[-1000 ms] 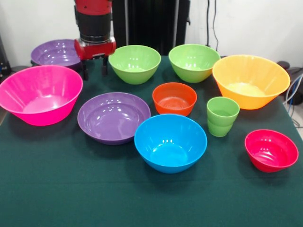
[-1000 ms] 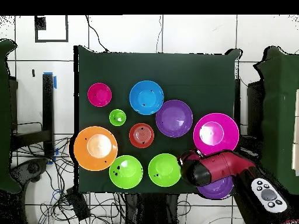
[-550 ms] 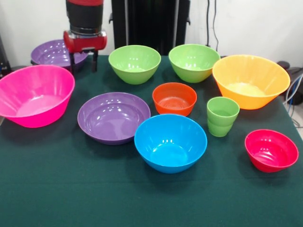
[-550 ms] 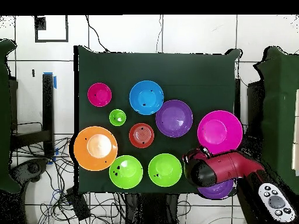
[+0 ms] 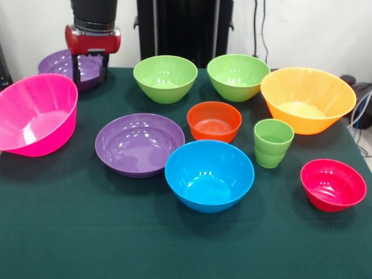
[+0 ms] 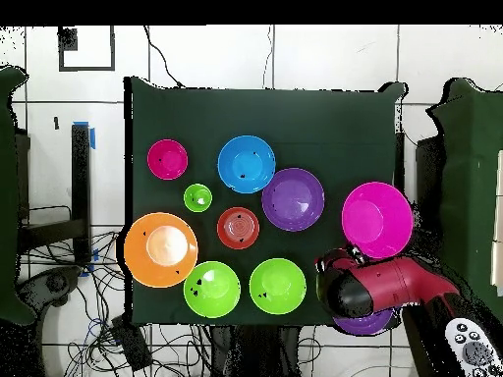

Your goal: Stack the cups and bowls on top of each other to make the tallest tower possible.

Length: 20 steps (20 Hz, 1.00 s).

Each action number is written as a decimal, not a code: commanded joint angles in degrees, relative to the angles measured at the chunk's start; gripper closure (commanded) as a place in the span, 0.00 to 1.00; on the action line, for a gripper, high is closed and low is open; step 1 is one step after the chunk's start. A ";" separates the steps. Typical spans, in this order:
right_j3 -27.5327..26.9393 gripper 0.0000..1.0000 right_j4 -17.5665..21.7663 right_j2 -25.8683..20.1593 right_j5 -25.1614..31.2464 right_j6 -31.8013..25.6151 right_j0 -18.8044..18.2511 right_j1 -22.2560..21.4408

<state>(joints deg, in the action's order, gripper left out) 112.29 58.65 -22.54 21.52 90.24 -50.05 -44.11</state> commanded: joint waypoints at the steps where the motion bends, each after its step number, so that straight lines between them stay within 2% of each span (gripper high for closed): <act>1: 1.59 0.00 0.99 -0.90 0.03 -1.81 0.16 0.84; 7: 1.27 0.00 2.60 0.58 -2.16 0.43 0.99 1.89; 10: 0.61 0.00 4.98 4.05 -5.31 5.36 3.61 5.17; 13: 2.57 0.00 6.52 8.93 -9.10 10.86 7.52 8.09; 17: 7.25 0.00 4.33 12.34 -10.90 12.29 9.67 6.36; 20: 9.57 0.00 1.63 12.73 -9.73 10.45 9.66 4.09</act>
<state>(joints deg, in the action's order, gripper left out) 115.32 59.87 -12.88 14.67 91.63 -43.44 -40.51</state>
